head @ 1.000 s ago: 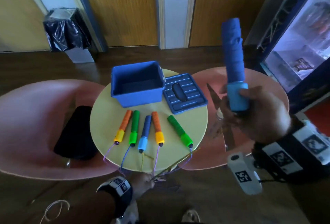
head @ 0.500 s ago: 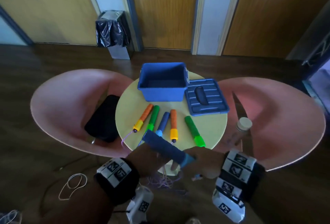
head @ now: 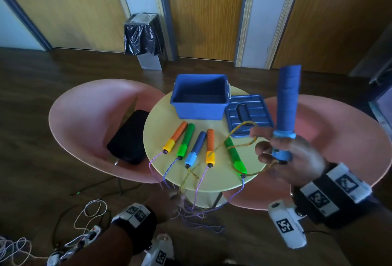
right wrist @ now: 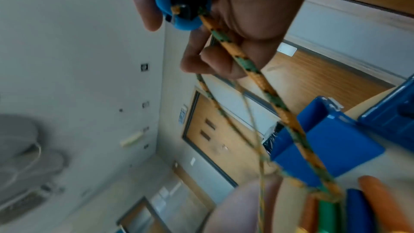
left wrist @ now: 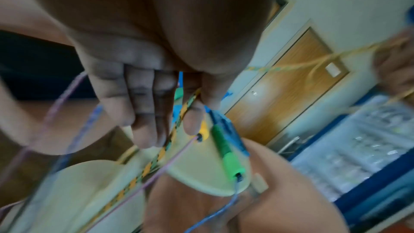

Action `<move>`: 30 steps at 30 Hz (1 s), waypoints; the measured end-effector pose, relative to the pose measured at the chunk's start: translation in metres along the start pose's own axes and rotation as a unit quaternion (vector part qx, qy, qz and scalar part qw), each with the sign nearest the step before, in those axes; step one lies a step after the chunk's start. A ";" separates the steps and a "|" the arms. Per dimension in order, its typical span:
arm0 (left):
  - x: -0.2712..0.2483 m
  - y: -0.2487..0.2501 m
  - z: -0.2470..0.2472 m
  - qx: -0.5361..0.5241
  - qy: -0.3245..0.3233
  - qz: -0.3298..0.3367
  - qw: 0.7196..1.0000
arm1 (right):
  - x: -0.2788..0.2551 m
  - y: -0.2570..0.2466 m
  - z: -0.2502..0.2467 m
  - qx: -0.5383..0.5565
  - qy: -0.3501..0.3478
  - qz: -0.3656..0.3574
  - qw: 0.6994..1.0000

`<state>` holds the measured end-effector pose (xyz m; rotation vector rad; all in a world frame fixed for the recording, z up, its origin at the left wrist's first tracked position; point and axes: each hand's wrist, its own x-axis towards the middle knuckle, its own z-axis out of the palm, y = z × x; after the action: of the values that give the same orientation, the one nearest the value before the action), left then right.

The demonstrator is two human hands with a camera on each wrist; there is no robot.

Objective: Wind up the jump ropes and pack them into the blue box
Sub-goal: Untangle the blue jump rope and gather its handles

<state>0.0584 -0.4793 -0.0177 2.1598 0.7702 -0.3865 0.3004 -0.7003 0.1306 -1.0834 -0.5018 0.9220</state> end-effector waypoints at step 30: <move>0.016 0.078 0.003 -0.030 -0.027 0.047 0.998 | -0.013 -0.027 0.026 -0.075 0.072 -0.006 0.995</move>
<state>0.1203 -0.5147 0.0181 2.1116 0.6391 -0.3670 0.2844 -0.7016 0.1673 -1.2717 -0.4637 0.7980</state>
